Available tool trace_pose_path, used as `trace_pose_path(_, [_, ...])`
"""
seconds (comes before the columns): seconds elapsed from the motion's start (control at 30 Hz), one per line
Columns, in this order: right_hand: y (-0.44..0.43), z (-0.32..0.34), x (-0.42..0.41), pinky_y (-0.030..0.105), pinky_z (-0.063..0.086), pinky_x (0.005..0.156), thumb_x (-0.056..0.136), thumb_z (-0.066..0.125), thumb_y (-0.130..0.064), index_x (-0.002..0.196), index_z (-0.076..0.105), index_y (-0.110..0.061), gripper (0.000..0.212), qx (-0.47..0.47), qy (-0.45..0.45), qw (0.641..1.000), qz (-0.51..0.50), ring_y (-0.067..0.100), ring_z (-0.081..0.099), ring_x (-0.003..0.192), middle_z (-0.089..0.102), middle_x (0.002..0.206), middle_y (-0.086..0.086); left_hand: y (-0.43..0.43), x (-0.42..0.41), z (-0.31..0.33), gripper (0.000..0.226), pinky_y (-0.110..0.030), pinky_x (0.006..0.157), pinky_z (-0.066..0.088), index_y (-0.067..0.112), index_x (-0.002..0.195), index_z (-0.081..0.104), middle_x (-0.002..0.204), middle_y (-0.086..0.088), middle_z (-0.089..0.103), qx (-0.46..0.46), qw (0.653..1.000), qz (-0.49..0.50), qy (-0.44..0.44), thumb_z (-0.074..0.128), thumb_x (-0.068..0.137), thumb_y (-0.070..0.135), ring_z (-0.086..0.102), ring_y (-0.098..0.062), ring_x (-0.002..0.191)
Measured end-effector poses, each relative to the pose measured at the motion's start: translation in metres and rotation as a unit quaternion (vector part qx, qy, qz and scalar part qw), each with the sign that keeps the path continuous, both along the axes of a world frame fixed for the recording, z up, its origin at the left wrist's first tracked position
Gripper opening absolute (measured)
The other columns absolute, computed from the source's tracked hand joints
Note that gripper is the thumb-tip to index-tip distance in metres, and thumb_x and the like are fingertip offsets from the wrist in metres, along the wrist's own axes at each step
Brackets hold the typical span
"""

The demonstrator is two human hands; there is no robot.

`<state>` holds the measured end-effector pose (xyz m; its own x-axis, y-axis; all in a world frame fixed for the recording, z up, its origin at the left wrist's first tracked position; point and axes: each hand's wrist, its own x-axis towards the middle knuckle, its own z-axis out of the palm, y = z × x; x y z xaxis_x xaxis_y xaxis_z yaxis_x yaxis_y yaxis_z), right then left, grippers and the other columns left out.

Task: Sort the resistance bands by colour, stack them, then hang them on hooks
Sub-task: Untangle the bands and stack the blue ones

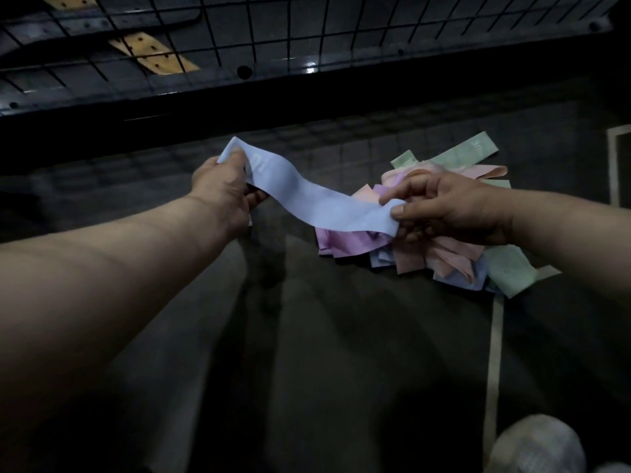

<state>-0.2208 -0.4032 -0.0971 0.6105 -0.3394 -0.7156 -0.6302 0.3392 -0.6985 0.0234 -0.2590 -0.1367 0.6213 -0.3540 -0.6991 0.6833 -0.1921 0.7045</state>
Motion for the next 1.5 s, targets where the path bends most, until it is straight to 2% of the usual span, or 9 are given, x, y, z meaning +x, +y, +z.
trace_pose_path(0.23, [0.000, -0.014, 0.000, 0.023, 0.052, 0.053, 0.087, 0.073, -0.008, 0.112, 0.062, -0.007, 0.027, -0.195, 0.079, 0.978, -0.001, 0.015, 0.065, 0.060, 0.068, 0.070, 0.004, 0.008, -0.012, -0.004, 0.020, -0.028, 0.053, 0.057, 0.008, 0.113, 0.058, 0.097, -0.013, 0.068, 0.049, 0.997, -0.057, 0.003, 0.058, 0.094, 0.015, 0.071, -0.025, 0.082])
trace_pose_path(0.43, [-0.004, -0.017, 0.004, 0.029, 0.052, 0.073, 0.093, 0.066, -0.016, 0.103, 0.067, -0.022, 0.012, -0.365, 0.125, 0.922, 0.025, 0.016, 0.058, 0.074, 0.062, 0.085, 0.001, 0.007, -0.024, -0.003, 0.011, -0.028, 0.055, 0.057, 0.014, 0.085, 0.056, 0.082, -0.011, 0.061, 0.125, 0.982, -0.139, -0.040, 0.055, 0.093, 0.007, 0.063, -0.022, 0.066])
trace_pose_path(0.63, [-0.009, -0.015, 0.004, 0.029, 0.047, 0.085, 0.098, 0.058, -0.014, 0.136, 0.053, -0.018, 0.038, -0.439, 0.144, 0.887, 0.027, 0.019, 0.057, 0.093, 0.057, 0.105, 0.000, 0.009, -0.020, -0.007, 0.017, -0.033, 0.064, 0.060, 0.008, 0.093, 0.067, 0.088, -0.014, 0.067, 0.102, 0.985, -0.141, -0.017, 0.055, 0.084, -0.001, 0.068, -0.027, 0.072])
trace_pose_path(0.83, [-0.020, -0.014, -0.003, 0.046, 0.055, 0.088, 0.100, 0.054, -0.022, 0.119, 0.060, -0.017, 0.020, -0.425, 0.123, 0.891, -0.102, 0.025, 0.062, 0.100, 0.062, 0.107, 0.003, 0.019, -0.008, -0.014, 0.033, -0.031, 0.057, 0.058, 0.006, 0.119, 0.060, 0.112, -0.016, 0.068, 0.032, 0.991, -0.122, 0.048, 0.058, 0.086, 0.008, 0.074, -0.029, 0.087])
trace_pose_path(1.03, [-0.021, -0.009, -0.005, 0.046, 0.054, 0.089, 0.100, 0.047, -0.036, 0.120, 0.055, -0.029, 0.023, -0.430, 0.133, 0.878, -0.162, 0.027, 0.060, 0.104, 0.060, 0.112, 0.005, 0.024, 0.001, -0.014, 0.014, -0.034, 0.068, 0.054, 0.012, 0.105, 0.068, 0.089, -0.010, 0.072, 0.015, 0.989, -0.145, 0.002, 0.061, 0.093, 0.009, 0.071, -0.024, 0.077])
trace_pose_path(1.13, [-0.013, -0.008, 0.001, 0.046, 0.053, 0.089, 0.099, 0.048, -0.037, 0.118, 0.058, -0.024, 0.025, -0.416, 0.135, 0.886, -0.153, 0.031, 0.062, 0.102, 0.063, 0.109, 0.009, 0.033, 0.008, -0.013, 0.013, -0.033, 0.061, 0.055, 0.008, 0.106, 0.061, 0.087, -0.015, 0.070, 0.027, 0.985, -0.170, -0.029, 0.062, 0.094, 0.006, 0.072, -0.023, 0.067])
trace_pose_path(1.27, [0.004, -0.013, 0.018, 0.037, 0.056, 0.080, 0.101, 0.053, -0.020, 0.119, 0.061, -0.009, 0.023, -0.383, 0.124, 0.910, -0.097, 0.027, 0.064, 0.088, 0.068, 0.099, 0.013, 0.059, 0.022, -0.006, 0.004, -0.026, 0.049, 0.055, 0.006, 0.098, 0.062, 0.080, -0.014, 0.068, 0.076, 0.974, -0.204, -0.061, 0.059, 0.096, 0.005, 0.068, -0.021, 0.059])
trace_pose_path(1.37, [0.025, -0.018, 0.034, 0.015, 0.052, 0.051, 0.098, 0.057, -0.010, 0.111, 0.062, -0.005, 0.014, -0.325, 0.097, 0.935, -0.106, 0.013, 0.064, 0.060, 0.065, 0.080, 0.010, 0.100, 0.034, -0.003, 0.006, -0.024, 0.048, 0.053, 0.009, 0.093, 0.059, 0.077, -0.011, 0.064, 0.098, 0.974, -0.191, -0.068, 0.060, 0.094, 0.003, 0.066, -0.022, 0.056])
trace_pose_path(1.5, [0.065, -0.031, 0.055, 0.019, 0.049, 0.042, 0.096, 0.062, -0.010, 0.106, 0.065, -0.004, 0.012, -0.243, 0.100, 0.961, -0.081, 0.009, 0.064, 0.050, 0.068, 0.076, 0.010, 0.167, 0.051, -0.010, 0.012, -0.023, 0.046, 0.050, 0.008, 0.083, 0.060, 0.070, -0.009, 0.058, 0.127, 0.979, -0.138, -0.079, 0.061, 0.093, 0.002, 0.064, -0.021, 0.053])
